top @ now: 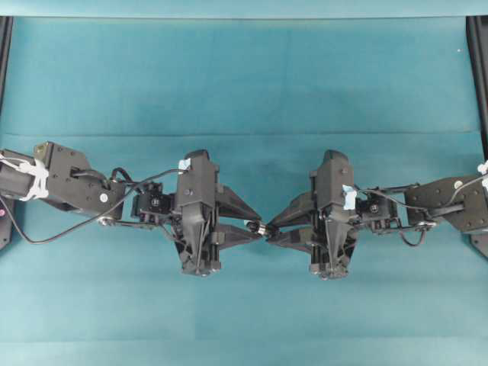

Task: Insert the washer onto the shaft with both hands.
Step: 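Push the washer onto the shaft's threaded end with the left gripper, then open the left gripper to release the washer on the shaft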

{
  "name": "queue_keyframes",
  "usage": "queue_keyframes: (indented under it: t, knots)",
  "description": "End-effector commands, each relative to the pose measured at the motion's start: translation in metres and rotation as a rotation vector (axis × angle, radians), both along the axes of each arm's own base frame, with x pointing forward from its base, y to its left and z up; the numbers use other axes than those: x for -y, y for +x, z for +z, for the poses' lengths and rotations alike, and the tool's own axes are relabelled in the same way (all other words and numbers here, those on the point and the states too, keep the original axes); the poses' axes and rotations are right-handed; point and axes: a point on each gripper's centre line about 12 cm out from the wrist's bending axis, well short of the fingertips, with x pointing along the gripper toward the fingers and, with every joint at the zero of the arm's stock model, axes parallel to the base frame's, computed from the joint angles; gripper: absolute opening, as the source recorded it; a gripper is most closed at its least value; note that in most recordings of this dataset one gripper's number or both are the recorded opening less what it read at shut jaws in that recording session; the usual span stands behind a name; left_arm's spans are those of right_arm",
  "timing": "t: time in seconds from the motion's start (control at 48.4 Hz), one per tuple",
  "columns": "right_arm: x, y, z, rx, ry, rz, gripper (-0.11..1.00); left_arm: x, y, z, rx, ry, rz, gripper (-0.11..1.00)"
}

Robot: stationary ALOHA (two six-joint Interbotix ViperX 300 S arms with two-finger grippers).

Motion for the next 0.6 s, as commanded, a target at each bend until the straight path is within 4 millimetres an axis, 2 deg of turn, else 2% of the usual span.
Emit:
queue_keyframes:
  t: [0.0, 0.227, 0.578]
  knots:
    - [0.0004, 0.0077, 0.0113, 0.047, 0.003, -0.002, 0.00, 0.0024, 0.0045, 0.0071, 0.025, 0.000, -0.007, 0.35]
    - [0.0003, 0.0090, 0.0121, 0.051, 0.003, -0.002, 0.00, 0.0025, 0.0066, 0.0016, -0.003, 0.007, -0.008, 0.35]
    - [0.0001, 0.0101, 0.0117, 0.046, 0.003, -0.002, 0.00, 0.0030, 0.0142, 0.0038, 0.010, 0.010, -0.010, 0.35]
